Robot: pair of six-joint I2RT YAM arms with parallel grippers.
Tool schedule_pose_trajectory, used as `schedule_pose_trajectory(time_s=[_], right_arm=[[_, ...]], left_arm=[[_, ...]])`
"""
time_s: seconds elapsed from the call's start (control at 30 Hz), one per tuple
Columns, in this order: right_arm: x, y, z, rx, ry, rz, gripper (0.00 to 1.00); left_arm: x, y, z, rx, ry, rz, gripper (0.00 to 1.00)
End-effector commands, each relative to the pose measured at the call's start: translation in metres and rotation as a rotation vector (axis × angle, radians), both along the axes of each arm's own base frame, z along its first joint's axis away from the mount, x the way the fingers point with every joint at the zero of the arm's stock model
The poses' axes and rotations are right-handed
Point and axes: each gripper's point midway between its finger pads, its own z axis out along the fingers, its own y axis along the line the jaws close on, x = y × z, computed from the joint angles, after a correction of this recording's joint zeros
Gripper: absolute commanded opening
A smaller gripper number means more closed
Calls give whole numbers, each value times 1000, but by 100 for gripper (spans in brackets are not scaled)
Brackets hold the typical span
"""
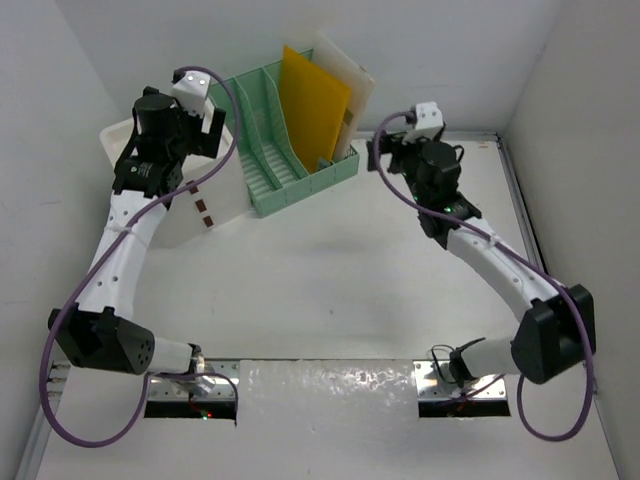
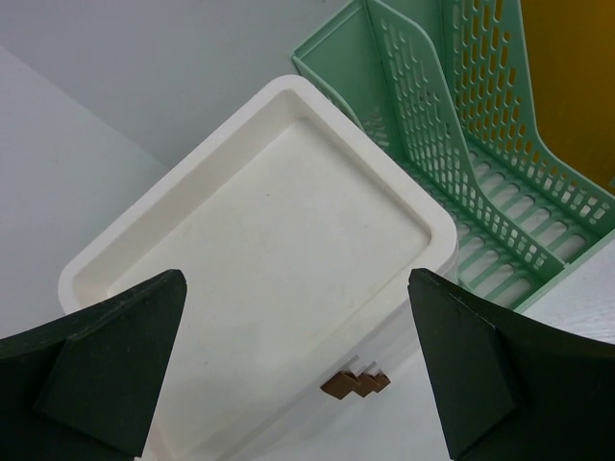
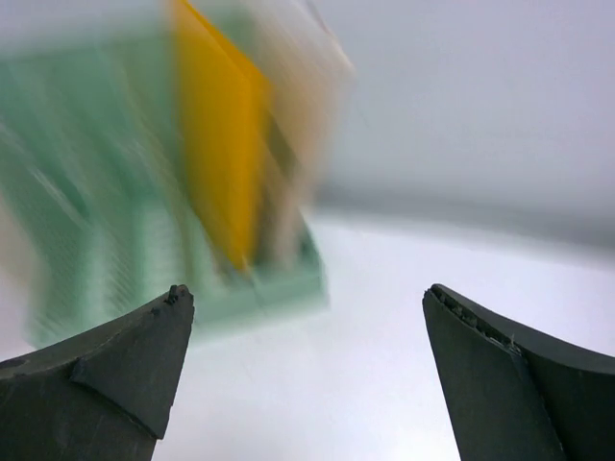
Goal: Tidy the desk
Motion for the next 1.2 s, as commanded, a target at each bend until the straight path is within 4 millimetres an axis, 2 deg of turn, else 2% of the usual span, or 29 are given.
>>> schedule_pose_trajectory(time_s=[0.0, 0.03, 0.07, 0.1, 0.13, 0.17, 0.2, 0.23, 0.27, 0.3, 0.37, 0.4, 0.43, 0.47, 0.5, 0.53, 0.57, 0.6, 0.63, 0.67, 0.73, 0.77, 0.9, 1.07, 1.17], right_arm=[[-56, -88, -184, -135, 619, -208, 99], [-68, -99, -198, -54, 667, -236, 99], [-79, -104, -199, 18, 680, -210, 99], [-98, -132, -228, 96, 749, -280, 99], [-106, -142, -224, 139, 721, -292, 99], [-114, -153, -230, 154, 724, -319, 99], [-129, -172, -246, 163, 752, -384, 99], [-136, -182, -249, 157, 756, -410, 99], [-143, -188, -252, 154, 766, -427, 99], [-150, -193, -251, 151, 766, -438, 99], [-158, -197, -254, 143, 784, -456, 99], [-160, -198, -251, 147, 773, -460, 99], [-163, -199, -251, 148, 775, -467, 99], [-164, -200, -251, 147, 772, -480, 99], [-166, -203, -248, 146, 762, -498, 99], [-169, -212, -247, 134, 756, -549, 99], [-174, -215, -249, 130, 762, -576, 99], [-176, -220, -247, 130, 756, -607, 99], [-178, -226, -244, 137, 739, -647, 99], [-179, -228, -243, 145, 731, -665, 99], [-182, -231, -241, 180, 723, -705, 99], [-183, -233, -240, 184, 718, -725, 99], [-183, -235, -236, 188, 713, -738, 99], [-180, -224, -240, 175, 703, -653, 99], [-175, -220, -238, 207, 644, -627, 99]], left_arm=[[-19, 11, 33, -15, -89, 34, 100], [-25, 13, 33, -15, -89, 42, 100], [-28, 15, 31, -13, -83, 50, 100], [-36, 20, 24, -3, -68, 69, 99], [-40, 24, 20, 4, -61, 80, 100], [-44, 28, 15, 16, -50, 90, 100], [-49, 38, -5, 34, -9, 118, 100], [-58, 46, -3, 35, -22, 141, 100], [-63, 53, -11, 38, -10, 159, 100], [-70, 72, -29, 41, 24, 207, 100], [-88, 91, -32, 40, 15, 264, 99], [-98, 109, -47, 35, 42, 322, 100], [-110, 117, -45, 33, 23, 350, 100], [-119, 123, -66, 30, 59, 373, 100], [-130, 134, -75, 32, 76, 410, 100], [-139, 138, -78, 35, 65, 428, 100], [-144, 141, -91, 38, 86, 438, 100], [-154, 145, -124, 46, 154, 454, 100], [-158, 147, -132, 54, 150, 463, 99], [-166, 147, -165, 57, 214, 469, 100], [-174, 151, -183, 71, 229, 502, 100], [-181, 150, -205, 64, 265, 507, 100], [-184, 139, -227, 2, 264, 486, 100], [-185, 140, -232, 7, 276, 488, 99], [-184, 130, -242, -14, 304, 428, 100]])
